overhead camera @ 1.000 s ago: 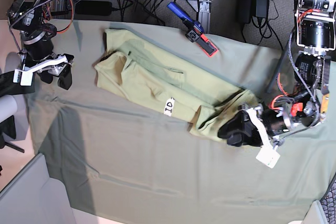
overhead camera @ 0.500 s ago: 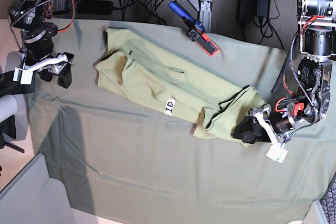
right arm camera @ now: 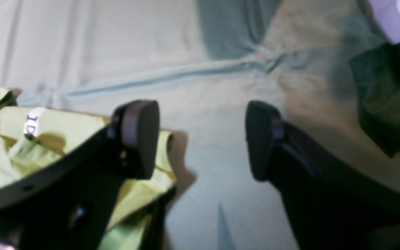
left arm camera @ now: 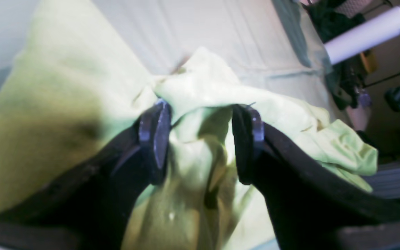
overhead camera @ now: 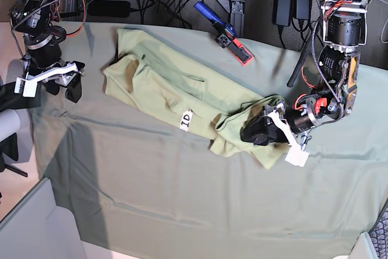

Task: Fold the T-shirt properly
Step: 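Lower the hem end onto the strip and open the left gripper, then press the folded end flat with the left gripper, then lift away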

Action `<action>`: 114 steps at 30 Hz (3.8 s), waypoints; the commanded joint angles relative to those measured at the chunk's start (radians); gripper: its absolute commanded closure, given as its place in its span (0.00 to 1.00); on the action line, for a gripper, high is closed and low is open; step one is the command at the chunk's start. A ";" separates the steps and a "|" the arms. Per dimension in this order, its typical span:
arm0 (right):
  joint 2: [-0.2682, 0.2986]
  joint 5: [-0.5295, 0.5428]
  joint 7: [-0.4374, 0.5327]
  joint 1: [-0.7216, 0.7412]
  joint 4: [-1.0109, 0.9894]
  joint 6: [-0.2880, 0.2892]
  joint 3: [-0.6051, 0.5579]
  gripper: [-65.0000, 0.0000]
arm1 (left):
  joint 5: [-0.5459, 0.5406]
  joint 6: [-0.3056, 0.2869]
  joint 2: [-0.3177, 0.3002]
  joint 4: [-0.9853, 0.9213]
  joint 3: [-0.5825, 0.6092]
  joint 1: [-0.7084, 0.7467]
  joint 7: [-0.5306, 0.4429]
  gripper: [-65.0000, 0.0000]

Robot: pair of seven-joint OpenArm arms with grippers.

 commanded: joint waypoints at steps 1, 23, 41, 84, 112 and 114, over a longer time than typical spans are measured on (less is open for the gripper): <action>0.006 0.015 0.026 0.007 0.017 -0.009 0.008 0.41 | -0.030 -0.009 -0.003 0.023 0.000 -0.031 0.003 0.50; -0.008 0.011 0.045 0.007 0.016 -0.008 0.007 0.41 | -0.290 -0.009 -0.174 0.263 -0.175 0.168 0.155 0.51; -0.007 -0.006 0.044 0.007 0.015 -0.008 0.007 0.41 | -0.408 -0.009 -0.076 0.262 -0.157 0.303 0.212 0.51; -0.007 -0.003 0.045 0.007 0.015 -0.008 0.007 0.41 | -0.233 -0.009 0.038 0.262 -0.008 0.241 0.183 1.00; -0.007 -0.003 0.052 0.007 0.015 -0.008 0.007 0.41 | -0.304 -0.009 -0.200 0.262 -0.168 0.272 0.208 0.49; -0.007 -0.003 0.052 0.007 0.015 -0.008 0.007 0.41 | -0.328 -0.009 -0.200 0.262 -0.187 0.270 0.205 0.49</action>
